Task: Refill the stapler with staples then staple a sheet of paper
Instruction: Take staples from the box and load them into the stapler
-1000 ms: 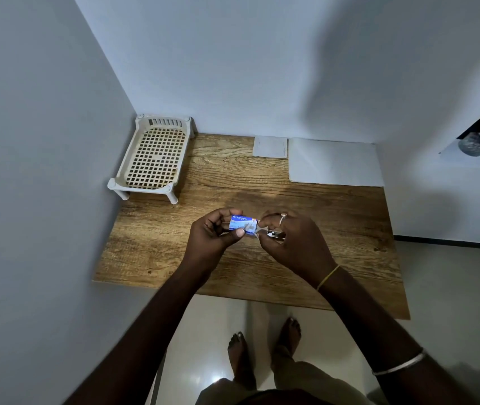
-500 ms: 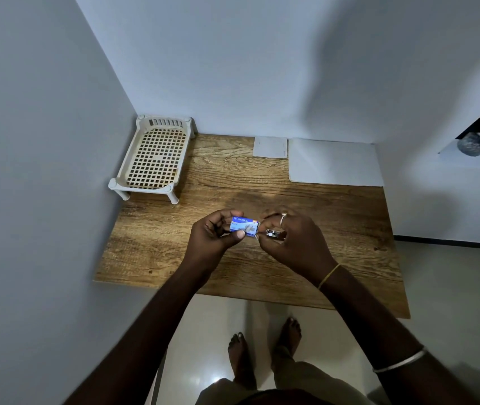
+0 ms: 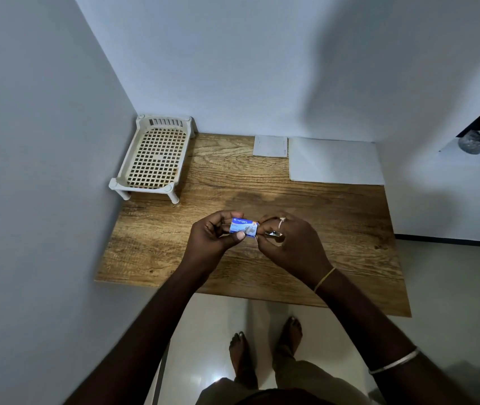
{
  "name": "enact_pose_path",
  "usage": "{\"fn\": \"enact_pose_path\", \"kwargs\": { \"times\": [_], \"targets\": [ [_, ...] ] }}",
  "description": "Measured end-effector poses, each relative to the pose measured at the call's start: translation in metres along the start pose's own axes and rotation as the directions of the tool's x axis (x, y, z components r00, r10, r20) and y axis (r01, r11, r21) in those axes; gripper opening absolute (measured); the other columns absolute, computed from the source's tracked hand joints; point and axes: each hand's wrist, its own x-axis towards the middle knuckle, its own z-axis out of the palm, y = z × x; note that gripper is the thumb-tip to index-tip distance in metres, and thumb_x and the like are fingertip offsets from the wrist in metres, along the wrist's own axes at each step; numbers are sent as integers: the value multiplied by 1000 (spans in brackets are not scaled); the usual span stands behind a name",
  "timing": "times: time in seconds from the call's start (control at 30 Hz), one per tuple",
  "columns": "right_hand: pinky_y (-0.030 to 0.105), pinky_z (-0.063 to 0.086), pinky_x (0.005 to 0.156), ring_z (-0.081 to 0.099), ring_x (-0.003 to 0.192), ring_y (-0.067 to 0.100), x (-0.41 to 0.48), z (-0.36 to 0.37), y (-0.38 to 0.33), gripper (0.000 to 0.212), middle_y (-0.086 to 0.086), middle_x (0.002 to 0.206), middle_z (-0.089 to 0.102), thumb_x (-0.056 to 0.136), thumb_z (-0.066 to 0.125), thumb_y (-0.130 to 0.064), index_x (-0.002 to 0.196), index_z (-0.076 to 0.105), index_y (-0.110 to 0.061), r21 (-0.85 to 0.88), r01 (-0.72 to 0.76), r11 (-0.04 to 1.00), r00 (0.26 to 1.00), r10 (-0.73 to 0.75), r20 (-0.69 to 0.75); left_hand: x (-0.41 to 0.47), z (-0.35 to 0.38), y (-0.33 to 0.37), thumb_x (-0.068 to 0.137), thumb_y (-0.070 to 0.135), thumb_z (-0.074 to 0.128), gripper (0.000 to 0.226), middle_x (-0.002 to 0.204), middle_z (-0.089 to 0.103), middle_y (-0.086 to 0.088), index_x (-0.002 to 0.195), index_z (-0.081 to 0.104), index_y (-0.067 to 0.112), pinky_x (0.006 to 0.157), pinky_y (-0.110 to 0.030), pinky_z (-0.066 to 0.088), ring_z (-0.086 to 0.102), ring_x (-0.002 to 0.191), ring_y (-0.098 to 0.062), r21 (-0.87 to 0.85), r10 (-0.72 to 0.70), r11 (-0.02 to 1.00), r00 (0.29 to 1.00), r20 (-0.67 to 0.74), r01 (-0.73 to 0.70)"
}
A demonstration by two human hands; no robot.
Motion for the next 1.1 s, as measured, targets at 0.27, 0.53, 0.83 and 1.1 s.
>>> {"fn": "enact_pose_path", "kwargs": {
  "times": [0.27,0.53,0.83,1.1],
  "targets": [
    [33,59,70,73,78,14,-11,17,16,18,4,92,79,82,79,-12,100,78,-16,592,-382,709,921,347,178,-1,4,5,78,-1,82,38,101,80,-3,111,73,14,84,-30,59,75,94,-17,94,29,995,999,-14,-28],
    [32,58,71,73,83,23,-15,25,19,23,15,100,77,79,81,0,100,76,-6,776,-402,486,892,400,211,0,6,6,78,0,83,36,99,80,-3,111,73,11,84,-30,59,75,93,-17,131,54,990,998,-14,-51],
    [20,54,67,72,67,7,-12,6,12,23,-7,71,76,82,83,-18,104,78,-15,591,-374,714,924,344,169,-2,2,-10,81,-2,80,37,114,76,-10,108,76,24,84,-28,57,73,100,-20,-69,5,998,1000,-25,-6],
    [41,62,76,74,76,8,-12,-3,4,21,-2,95,77,86,76,-12,106,78,-19,318,-262,911,964,233,125,-8,5,-28,81,2,77,36,110,77,-12,115,73,16,86,-26,56,71,101,-18,-229,-39,973,999,2,38]
  ]
}}
